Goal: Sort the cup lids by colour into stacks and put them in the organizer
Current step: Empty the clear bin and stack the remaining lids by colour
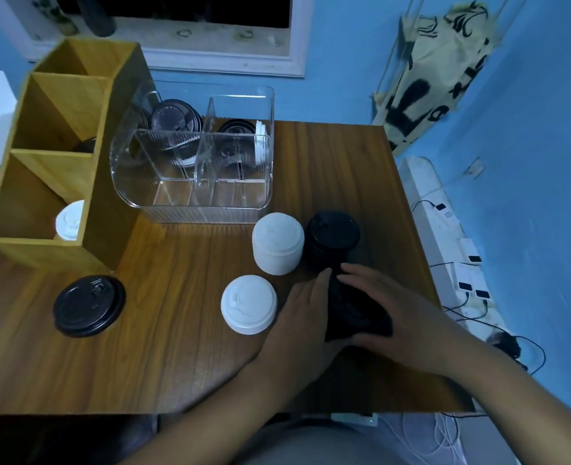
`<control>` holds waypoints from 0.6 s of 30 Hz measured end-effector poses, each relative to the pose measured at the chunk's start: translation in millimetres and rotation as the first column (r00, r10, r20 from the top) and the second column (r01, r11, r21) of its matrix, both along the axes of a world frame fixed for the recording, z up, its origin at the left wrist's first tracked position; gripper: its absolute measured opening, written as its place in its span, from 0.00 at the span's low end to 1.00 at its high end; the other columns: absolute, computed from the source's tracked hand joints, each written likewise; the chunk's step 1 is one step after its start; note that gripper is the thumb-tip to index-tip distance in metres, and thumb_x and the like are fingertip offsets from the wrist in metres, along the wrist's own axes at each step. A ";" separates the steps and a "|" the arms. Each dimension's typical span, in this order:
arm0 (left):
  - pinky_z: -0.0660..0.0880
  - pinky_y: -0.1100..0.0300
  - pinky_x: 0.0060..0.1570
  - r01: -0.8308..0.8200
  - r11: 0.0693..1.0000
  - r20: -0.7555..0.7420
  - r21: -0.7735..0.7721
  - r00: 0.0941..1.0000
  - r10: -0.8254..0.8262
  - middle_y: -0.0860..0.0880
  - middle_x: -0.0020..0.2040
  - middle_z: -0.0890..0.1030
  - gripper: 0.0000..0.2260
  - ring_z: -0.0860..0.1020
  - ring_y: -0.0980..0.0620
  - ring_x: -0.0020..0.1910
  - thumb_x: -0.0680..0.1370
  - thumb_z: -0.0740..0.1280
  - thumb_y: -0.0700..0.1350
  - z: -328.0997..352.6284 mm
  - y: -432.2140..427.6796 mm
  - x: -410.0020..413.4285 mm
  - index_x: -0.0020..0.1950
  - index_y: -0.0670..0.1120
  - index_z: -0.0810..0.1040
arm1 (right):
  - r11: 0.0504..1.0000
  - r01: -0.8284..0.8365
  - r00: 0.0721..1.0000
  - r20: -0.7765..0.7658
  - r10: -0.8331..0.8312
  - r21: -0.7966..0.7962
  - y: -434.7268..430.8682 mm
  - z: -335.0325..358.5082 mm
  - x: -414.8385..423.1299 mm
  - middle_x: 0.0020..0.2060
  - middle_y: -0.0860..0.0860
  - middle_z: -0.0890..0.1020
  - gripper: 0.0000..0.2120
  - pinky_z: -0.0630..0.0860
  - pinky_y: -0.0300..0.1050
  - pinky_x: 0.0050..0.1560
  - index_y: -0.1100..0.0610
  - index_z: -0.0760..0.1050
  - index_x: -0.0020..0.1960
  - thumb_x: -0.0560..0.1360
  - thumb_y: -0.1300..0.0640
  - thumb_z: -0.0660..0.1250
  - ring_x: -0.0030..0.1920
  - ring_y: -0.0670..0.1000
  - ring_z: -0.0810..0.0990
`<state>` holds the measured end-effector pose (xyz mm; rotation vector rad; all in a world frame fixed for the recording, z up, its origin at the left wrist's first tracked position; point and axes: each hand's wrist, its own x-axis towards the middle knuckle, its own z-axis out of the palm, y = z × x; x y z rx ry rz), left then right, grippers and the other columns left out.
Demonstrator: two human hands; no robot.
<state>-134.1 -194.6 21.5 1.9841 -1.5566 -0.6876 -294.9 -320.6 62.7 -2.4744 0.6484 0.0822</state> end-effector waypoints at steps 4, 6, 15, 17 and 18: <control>0.51 0.67 0.71 0.013 0.999 0.064 -0.040 0.998 -0.010 0.52 0.80 0.62 0.43 0.60 0.54 0.76 0.78 0.71 0.60 4.8 2.2 -2.3 0.83 0.50 0.49 | 0.996 -0.037 0.998 0.039 0.040 -0.078 2.9 -5.7 -4.0 0.75 0.25 0.46 0.44 0.56 0.32 0.71 0.31 0.50 0.76 0.71 0.40 0.75 0.75 0.31 0.52; 0.47 0.70 0.69 0.001 0.995 0.078 -0.104 0.997 0.007 0.52 0.79 0.64 0.44 0.60 0.55 0.75 0.77 0.72 0.60 11.1 3.0 -1.2 0.83 0.51 0.50 | 0.993 -0.059 0.994 0.081 0.068 -0.102 -0.3 1.9 -4.3 0.76 0.27 0.49 0.44 0.59 0.38 0.72 0.32 0.51 0.76 0.71 0.41 0.76 0.76 0.34 0.54; 0.68 0.50 0.72 0.011 0.990 0.022 -0.138 1.000 -0.008 0.51 0.76 0.70 0.53 0.67 0.49 0.75 0.69 0.81 0.53 99.2 -64.2 65.2 0.83 0.51 0.49 | 0.993 0.063 0.925 0.378 -0.022 -0.096 -69.8 74.7 40.4 0.74 0.42 0.69 0.41 0.73 0.51 0.69 0.46 0.65 0.76 0.68 0.47 0.78 0.72 0.44 0.69; 0.69 0.50 0.71 0.039 0.999 0.109 0.029 0.993 -0.042 0.49 0.77 0.69 0.55 0.67 0.47 0.75 0.70 0.80 0.54 97.7 -71.0 87.3 0.84 0.53 0.45 | 0.995 0.075 0.930 0.364 -0.046 -0.067 -83.5 70.5 54.8 0.73 0.43 0.70 0.40 0.74 0.52 0.69 0.46 0.66 0.76 0.68 0.48 0.79 0.71 0.44 0.69; 0.69 0.50 0.70 0.037 0.996 0.148 0.082 0.988 -0.049 0.48 0.77 0.69 0.55 0.68 0.47 0.75 0.70 0.80 0.55 94.2 -71.0 95.1 0.83 0.54 0.43 | 0.995 0.077 0.939 0.339 -0.051 -0.063 -87.0 66.3 60.2 0.73 0.43 0.70 0.40 0.74 0.53 0.69 0.45 0.66 0.76 0.68 0.48 0.79 0.71 0.44 0.69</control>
